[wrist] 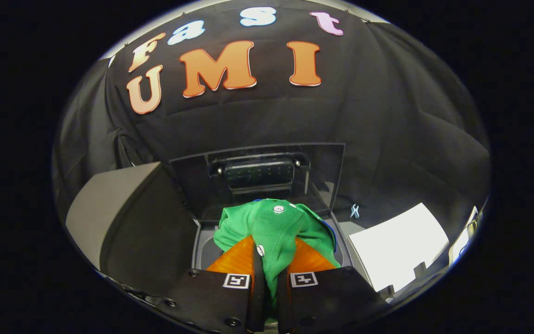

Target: Put the clothes into the washing machine and then close the washing machine lid.

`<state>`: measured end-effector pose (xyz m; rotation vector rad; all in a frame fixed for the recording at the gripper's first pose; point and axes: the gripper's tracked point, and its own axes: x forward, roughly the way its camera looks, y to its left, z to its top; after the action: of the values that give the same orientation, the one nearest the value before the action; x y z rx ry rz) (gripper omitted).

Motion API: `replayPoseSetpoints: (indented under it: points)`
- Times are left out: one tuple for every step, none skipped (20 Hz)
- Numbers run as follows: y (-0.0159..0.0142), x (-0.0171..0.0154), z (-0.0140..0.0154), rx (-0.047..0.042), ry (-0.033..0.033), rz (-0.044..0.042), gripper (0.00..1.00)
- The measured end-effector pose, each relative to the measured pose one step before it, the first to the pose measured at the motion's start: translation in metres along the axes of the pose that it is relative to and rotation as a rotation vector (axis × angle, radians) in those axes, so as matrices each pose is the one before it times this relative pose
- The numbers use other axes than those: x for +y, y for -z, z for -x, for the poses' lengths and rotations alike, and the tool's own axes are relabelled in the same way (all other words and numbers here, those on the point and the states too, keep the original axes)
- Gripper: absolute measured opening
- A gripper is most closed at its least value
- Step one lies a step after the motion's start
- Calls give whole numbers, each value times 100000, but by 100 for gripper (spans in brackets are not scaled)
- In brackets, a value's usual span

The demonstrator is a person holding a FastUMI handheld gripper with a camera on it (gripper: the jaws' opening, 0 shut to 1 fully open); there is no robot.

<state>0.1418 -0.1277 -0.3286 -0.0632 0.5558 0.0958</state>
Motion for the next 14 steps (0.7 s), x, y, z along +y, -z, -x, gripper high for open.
replayPoseSetpoints:
  points:
    - [1037,-187,-1143,2432,-626,215,18]
    - [1030,-121,-1027,2229,-471,209,18]
    - [1074,-74,-974,2308,-573,610,18]
    - [920,-149,-1125,2414,-401,603,18]
    - [981,-187,-1107,2689,-290,668,18]
    - [916,-56,-954,2498,-160,537,18]
    - [1017,-61,-881,2570,-180,555,18]
    - [928,-54,-1065,2530,-126,751,18]
    - [928,-157,-1160,2675,222,654,18]
    - [883,-151,-986,2585,296,153,18]
    - [875,-92,-1193,2297,242,-237,18]
    - [711,-101,-1227,2201,302,-257,18]
    - [706,-329,-1059,2321,444,-143,18]
    - [565,-282,-1053,2197,661,-208,18]
